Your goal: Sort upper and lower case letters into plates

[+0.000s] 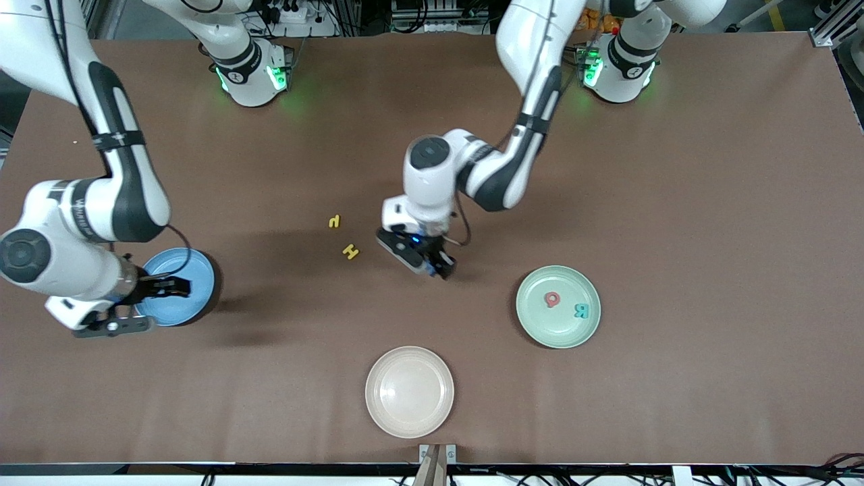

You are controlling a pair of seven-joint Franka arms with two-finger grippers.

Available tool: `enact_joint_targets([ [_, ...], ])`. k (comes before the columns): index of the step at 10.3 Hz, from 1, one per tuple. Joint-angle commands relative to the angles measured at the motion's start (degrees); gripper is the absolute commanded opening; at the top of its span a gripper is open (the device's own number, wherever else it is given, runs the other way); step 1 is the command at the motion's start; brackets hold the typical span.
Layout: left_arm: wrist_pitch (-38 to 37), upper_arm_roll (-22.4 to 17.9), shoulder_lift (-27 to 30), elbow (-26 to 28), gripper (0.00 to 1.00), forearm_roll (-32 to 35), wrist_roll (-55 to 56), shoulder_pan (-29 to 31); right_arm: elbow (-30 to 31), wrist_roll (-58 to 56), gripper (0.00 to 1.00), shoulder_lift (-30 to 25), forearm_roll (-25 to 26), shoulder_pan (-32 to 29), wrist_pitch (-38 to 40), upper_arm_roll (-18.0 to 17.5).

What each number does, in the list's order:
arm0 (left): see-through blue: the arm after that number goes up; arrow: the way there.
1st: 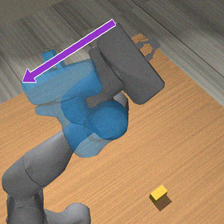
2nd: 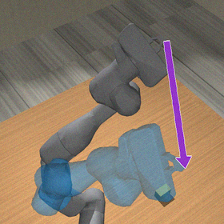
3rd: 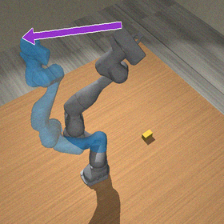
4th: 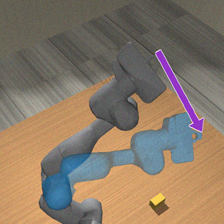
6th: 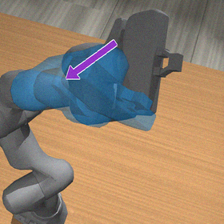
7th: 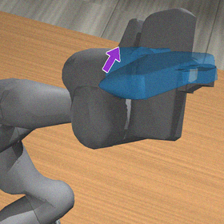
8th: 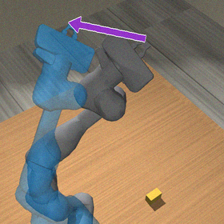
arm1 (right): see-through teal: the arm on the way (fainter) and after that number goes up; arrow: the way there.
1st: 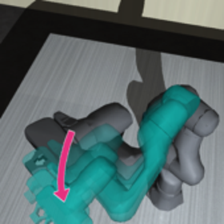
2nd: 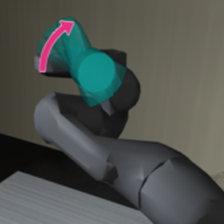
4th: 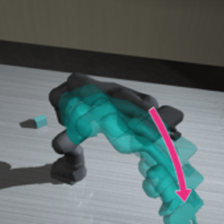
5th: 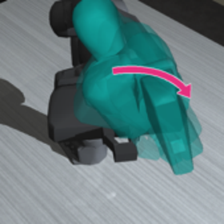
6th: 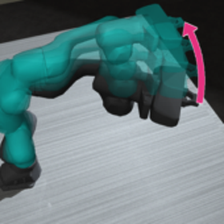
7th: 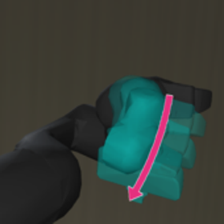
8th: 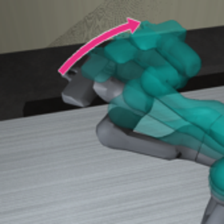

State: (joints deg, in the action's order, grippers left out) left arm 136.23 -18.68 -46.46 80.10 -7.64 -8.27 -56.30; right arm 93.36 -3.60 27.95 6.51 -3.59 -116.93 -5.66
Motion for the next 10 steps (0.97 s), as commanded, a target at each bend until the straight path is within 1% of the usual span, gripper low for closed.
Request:
enact_joint_targets([
  [1, -5.87, 4.17, 4.53, 1.99, 0.28, -3.69, -21.7, 12.92, 2.43, 4.35, 1.0, -2.55, -3.51, 3.91, 0.91, -0.58],
  [3, -7.64, 4.7, 4.8, 1.99, 0.29, -4.13, -35.34, 20.14, 5.77, 15.41, 1.0, -4.48, -3.43, 10.5, 0.13, -0.49],
  [4, -7.65, 5.23, 4.37, 2.16, 0.29, -4.92, -42.02, 23.39, 6.22, 18.86, 1.0, -4.75, -3.43, 12.97, 0.04, -0.58],
  [5, -7.65, 5.75, 4.28, 3.99, 0.29, -7.19, -45.48, 25.43, 7.7, 20.72, 1.0, -5.19, -3.43, 15.08, -1.1, -0.58],
  [6, -7.47, 5.76, 4.36, 5.58, 0.43, -8.95, -46.56, 25.71, 11.28, 22.3, 1.0, -6.58, -3.52, 16.23, -4.33, -0.67],
  [7, -7.47, 5.76, 4.45, 6.29, 0.51, -9.05, -46.57, 25.62, 13.41, 22.41, 1.0, -7.03, -3.96, 17.11, -5.93, -0.76],
  [8, -7.38, 5.76, 4.89, 7.6, 0.51, -9.14, -46.57, 25.45, 15.17, 23.8, 1.0, -7.82, -4.13, 18.86, -5.77, -0.67],
  [9, -7.47, 5.76, 5.33, 9.01, 0.51, -9.14, -46.57, 25.36, 18.32, 25.64, 1.0, -9.05, -4.14, 20.01, -6.9, -0.67],
  [10, -7.47, 5.76, 6.37, 10.41, 0.56, -9.14, -46.49, 25.36, 21.74, 26.7, 1.0, -10.62, -4.14, 21.07, -9.34, -0.67],
])
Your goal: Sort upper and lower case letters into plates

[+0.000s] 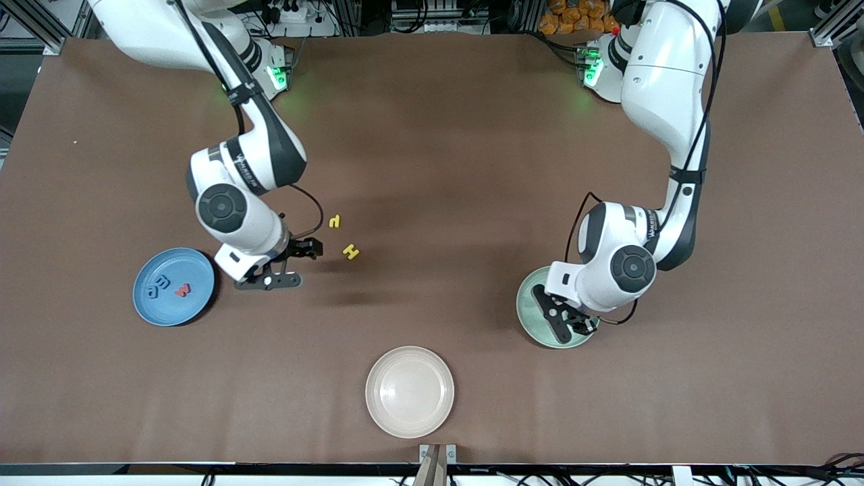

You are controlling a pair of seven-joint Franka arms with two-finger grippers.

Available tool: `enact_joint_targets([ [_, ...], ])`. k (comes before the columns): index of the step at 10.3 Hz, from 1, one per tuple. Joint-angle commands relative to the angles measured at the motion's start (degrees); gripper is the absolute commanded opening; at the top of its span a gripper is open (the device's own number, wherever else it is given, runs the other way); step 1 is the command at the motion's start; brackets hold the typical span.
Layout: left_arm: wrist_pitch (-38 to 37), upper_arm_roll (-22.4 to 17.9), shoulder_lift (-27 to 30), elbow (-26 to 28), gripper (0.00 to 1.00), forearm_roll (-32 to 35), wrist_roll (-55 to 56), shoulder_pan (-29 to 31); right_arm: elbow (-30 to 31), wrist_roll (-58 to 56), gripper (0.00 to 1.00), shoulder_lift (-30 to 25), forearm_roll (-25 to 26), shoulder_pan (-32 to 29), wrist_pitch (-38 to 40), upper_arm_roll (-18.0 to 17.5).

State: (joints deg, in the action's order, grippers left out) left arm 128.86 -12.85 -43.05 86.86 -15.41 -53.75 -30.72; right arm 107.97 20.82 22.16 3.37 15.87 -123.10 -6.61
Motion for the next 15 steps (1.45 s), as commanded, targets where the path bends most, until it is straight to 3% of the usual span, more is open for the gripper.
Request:
enact_joint_targets([
  [1, -0.1, -0.07, 3.41, 3.93, 1.0, -1.37, -1.0, 0.13, 11.0, 3.34, 1.0, -6.15, -1.08, 1.71, -7.03, 0.19],
  [4, -0.1, -0.24, 3.41, 3.49, 1.0, -4.25, 3.45, -0.39, 18.22, 8.96, 1.0, -5.73, -1.08, 4.26, -19.95, 0.19],
  [7, 2.42, -0.07, 2.53, 1.38, 1.0, -9.52, 7.25, -1.62, 21.66, 10.81, 1.0, -5.37, -1.08, 4.61, -22.71, 0.19],
  [9, 11.11, 0.98, 0.87, 1.47, 1.0, -19.16, 8.31, -2.76, 23.24, 12.22, 1.0, -4.85, -1.08, 4.96, -24.55, 0.28],
  [11, 14.64, 1.95, -0.02, 1.47, 1.0, -27.18, 11.19, -3.81, 24.3, 14.76, 1.0, -3.54, -1.08, 6.18, -27.0, 0.19],
  [13, 22.35, 2.13, -1.33, 1.82, 1.0, -27.31, 20.65, -10.64, 24.48, 18.01, 1.0, -1.69, -1.08, 7.5, -29.91, 0.19],
  [15, 37.52, 2.31, -3.43, 3.57, 1.0, -27.56, 28.58, -17.5, 25.09, 18.55, 1.0, -1.51, -1.08, 8.04, -31.05, 0.19],
])
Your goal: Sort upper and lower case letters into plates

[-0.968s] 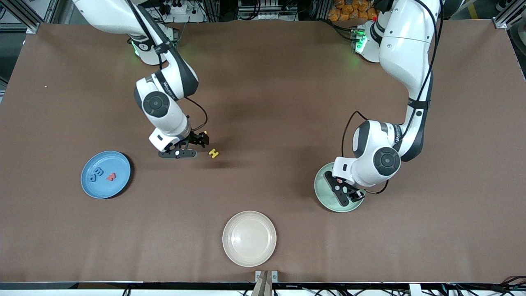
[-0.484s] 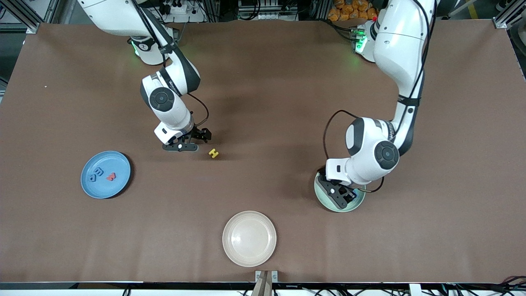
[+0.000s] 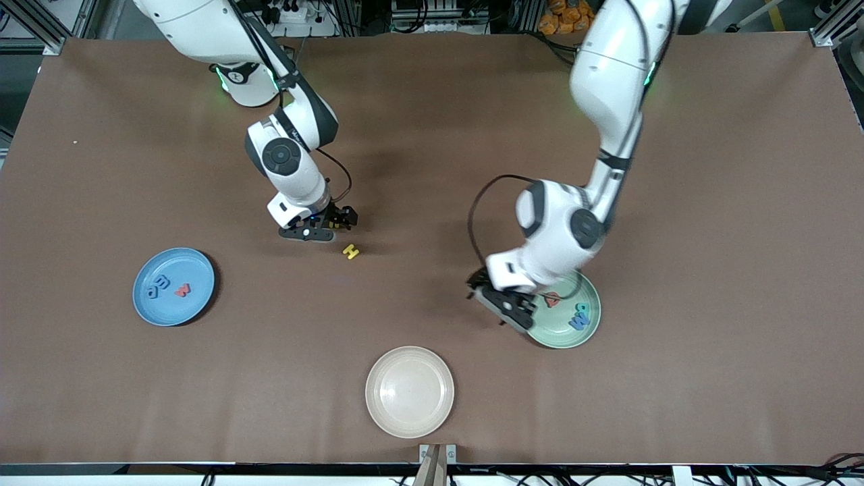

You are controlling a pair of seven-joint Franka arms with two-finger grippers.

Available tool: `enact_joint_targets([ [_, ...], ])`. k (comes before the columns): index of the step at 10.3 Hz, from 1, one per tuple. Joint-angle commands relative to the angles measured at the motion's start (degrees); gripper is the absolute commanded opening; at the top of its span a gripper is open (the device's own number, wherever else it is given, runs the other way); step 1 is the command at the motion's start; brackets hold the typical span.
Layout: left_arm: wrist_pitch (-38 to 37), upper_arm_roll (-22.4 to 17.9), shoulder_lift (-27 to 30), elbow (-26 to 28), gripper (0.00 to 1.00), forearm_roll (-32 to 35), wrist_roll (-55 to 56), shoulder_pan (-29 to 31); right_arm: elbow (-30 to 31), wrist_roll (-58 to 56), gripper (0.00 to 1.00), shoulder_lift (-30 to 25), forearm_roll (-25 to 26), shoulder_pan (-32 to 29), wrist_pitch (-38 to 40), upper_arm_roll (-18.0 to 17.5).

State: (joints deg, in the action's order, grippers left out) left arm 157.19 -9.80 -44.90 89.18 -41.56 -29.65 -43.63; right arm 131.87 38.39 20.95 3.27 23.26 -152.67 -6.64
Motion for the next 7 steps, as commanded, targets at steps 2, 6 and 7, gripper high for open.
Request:
enact_joint_targets([
  [2, 23.64, 1.78, -6.06, 0.38, 1.0, -3.08, 6.27, -6.29, 2.68, 0.99, 1.0, 0.84, -0.98, 1.0, -4.64, 0.22],
  [6, 25.27, 2.68, -6.08, -0.32, 1.0, -2.57, 5.66, -6.29, 2.69, 0.9, 1.0, 1.11, -0.9, 1.0, -4.65, 0.22],
  [7, 25.28, 2.68, -5.91, -0.32, 1.0, -2.57, 5.57, -6.64, 2.69, 0.9, 1.0, 1.2, -0.9, 1.0, -4.65, 0.22],
])
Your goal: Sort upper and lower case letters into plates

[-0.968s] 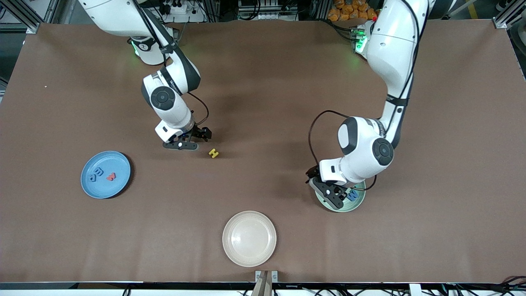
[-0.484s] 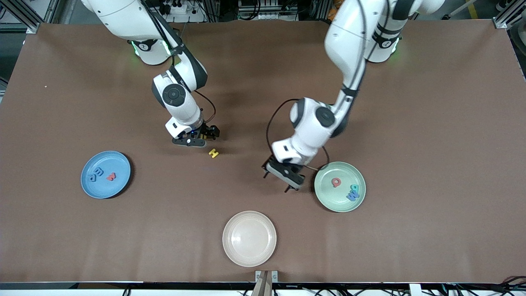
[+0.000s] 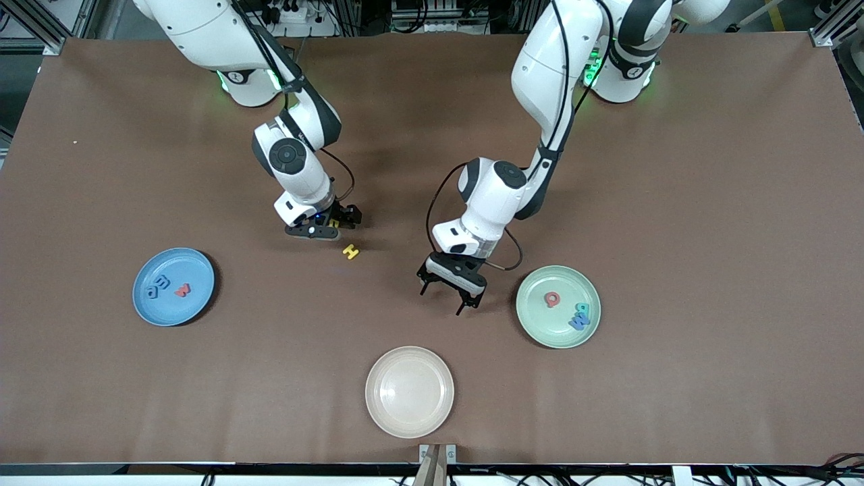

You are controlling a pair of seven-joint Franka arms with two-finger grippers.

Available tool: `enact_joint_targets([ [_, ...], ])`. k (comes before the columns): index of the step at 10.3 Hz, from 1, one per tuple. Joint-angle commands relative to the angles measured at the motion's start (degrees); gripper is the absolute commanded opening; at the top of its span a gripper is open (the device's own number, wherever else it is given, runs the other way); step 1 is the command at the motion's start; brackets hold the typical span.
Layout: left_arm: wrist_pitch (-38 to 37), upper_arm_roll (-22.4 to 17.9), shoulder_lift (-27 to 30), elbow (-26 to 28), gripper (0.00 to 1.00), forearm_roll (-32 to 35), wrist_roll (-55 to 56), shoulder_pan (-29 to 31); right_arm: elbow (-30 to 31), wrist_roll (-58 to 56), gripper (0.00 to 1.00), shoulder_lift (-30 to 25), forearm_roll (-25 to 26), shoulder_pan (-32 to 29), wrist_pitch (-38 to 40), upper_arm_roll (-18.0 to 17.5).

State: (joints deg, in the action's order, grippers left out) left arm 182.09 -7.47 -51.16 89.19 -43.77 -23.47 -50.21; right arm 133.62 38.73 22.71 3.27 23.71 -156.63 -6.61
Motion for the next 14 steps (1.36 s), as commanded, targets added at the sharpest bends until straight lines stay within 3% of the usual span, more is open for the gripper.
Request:
enact_joint_targets([
  [1, 0.38, 0.35, 0.53, -0.16, 1.0, -0.35, -0.96, -0.07, 1.02, 0.55, 1.0, -0.57, -0.9, 0.64, -0.61, 0.19],
  [4, 0.29, 0.53, -0.17, -0.42, 1.0, 0.36, -3.34, -0.16, 1.03, 0.73, 1.0, -0.65, -0.81, 0.9, -0.52, 0.19],
  [5, 0.2, 0.7, -1.13, -1.38, 1.0, 0.44, -3.42, -0.16, 1.03, 0.73, 0.69, -0.74, -0.63, 0.9, -0.52, 0.19],
  [6, 0.2, 1.58, -3.66, -5.39, 1.0, 0.44, -3.51, -0.07, 1.03, 0.73, 0.07, -0.92, -0.54, 0.99, -0.52, 0.19],
  [7, 0.37, 1.41, -6.56, -9.52, 1.0, 0.53, -3.17, -0.33, 1.03, 0.56, 0.0, -1.09, -0.2, 0.99, -0.43, 0.19],
  [10, 2.22, 1.32, -10.96, -16.39, 1.0, 0.44, -2.9, -1.03, 1.55, 0.11, 0.0, -1.53, -0.1, 1.17, -0.26, 0.19],
  [14, 8.36, 1.32, -11.42, -17.3, 1.0, 0.44, -1.84, -4.98, 0.85, -0.24, 0.0, -6.35, -0.02, -1.54, 1.93, 0.54],
])
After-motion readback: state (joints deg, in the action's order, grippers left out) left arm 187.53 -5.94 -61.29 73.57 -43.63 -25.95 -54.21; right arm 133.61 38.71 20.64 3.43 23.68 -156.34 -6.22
